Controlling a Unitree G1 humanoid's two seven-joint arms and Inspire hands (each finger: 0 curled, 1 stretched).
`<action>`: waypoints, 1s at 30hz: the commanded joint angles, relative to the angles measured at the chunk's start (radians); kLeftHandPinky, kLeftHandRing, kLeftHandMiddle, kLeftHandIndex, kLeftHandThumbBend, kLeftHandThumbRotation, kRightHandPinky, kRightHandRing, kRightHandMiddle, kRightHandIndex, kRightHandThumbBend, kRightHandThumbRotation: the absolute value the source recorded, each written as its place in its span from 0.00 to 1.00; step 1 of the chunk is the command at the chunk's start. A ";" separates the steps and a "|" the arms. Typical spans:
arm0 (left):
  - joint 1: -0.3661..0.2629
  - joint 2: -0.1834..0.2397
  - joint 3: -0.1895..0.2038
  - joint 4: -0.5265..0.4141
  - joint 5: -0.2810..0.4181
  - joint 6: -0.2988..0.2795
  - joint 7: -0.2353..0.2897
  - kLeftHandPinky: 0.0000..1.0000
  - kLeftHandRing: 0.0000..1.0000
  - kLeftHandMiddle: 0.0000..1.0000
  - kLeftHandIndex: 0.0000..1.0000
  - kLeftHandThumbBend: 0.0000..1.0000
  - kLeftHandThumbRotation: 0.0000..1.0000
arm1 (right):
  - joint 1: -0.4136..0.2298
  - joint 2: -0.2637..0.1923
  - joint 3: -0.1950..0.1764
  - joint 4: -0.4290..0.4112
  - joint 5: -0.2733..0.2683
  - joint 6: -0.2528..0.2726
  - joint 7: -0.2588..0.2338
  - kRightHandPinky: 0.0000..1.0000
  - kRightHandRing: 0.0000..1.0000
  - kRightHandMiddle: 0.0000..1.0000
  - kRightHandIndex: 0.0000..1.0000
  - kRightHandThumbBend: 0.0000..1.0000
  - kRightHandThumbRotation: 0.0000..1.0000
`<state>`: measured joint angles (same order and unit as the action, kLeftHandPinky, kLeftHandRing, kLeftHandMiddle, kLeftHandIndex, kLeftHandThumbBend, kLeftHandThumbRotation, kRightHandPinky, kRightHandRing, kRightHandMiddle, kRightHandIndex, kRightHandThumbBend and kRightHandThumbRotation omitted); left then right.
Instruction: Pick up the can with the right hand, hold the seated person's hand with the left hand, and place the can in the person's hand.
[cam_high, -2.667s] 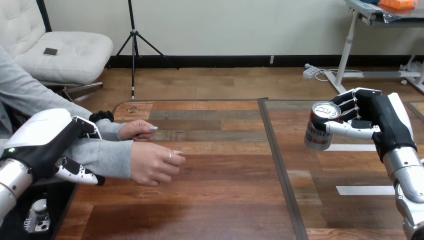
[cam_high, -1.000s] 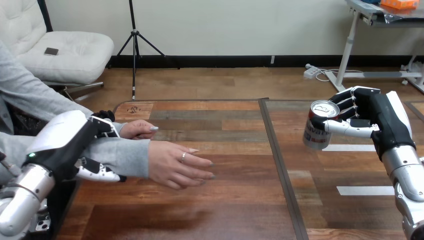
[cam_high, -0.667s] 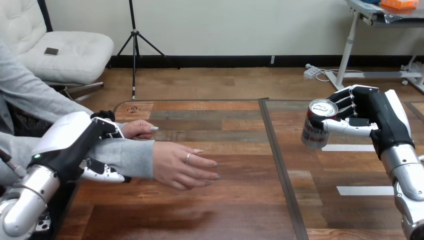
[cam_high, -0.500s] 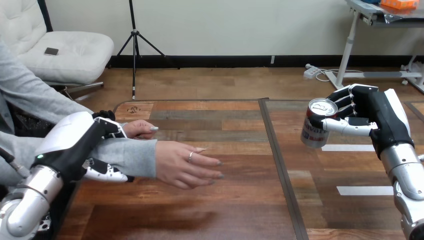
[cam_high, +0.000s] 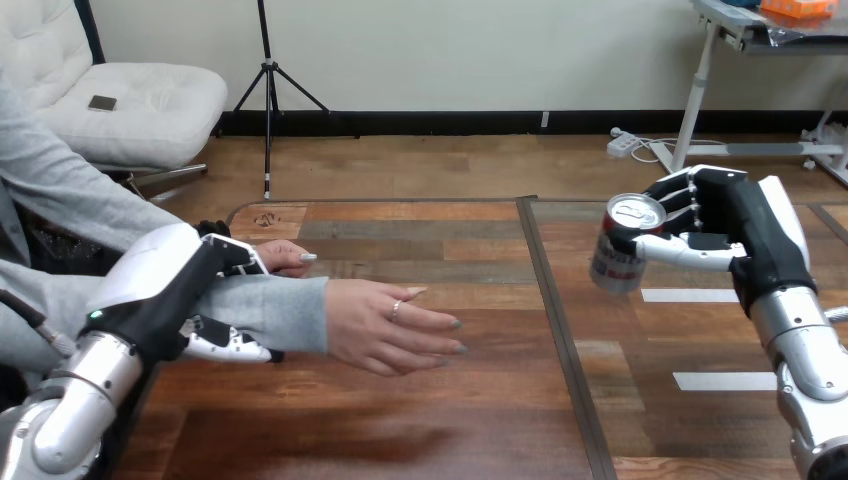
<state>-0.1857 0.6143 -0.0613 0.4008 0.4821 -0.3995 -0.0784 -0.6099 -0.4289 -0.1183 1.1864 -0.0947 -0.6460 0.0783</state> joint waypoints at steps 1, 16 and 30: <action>-0.081 -0.039 -0.003 -0.065 -0.017 -0.010 0.033 0.32 0.36 0.42 0.44 0.70 0.00 | -0.068 0.015 0.000 -0.047 0.009 -0.044 -0.013 0.33 0.36 0.41 0.45 0.69 0.00; -0.099 -0.072 -0.007 -0.050 -0.016 -0.025 0.046 0.33 0.37 0.42 0.43 0.70 0.00 | -0.070 0.034 0.010 -0.048 0.004 -0.061 -0.004 0.35 0.38 0.42 0.45 0.67 0.00; -0.113 -0.093 -0.010 -0.043 -0.017 -0.030 0.054 0.31 0.35 0.41 0.43 0.69 0.00 | -0.079 0.057 0.009 -0.047 0.027 -0.040 0.019 0.35 0.37 0.42 0.44 0.68 0.00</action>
<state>-0.2009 0.5410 -0.0728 0.4001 0.4832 -0.3994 -0.0600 -0.6099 -0.3867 -0.0985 1.1864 -0.0922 -0.6683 0.0983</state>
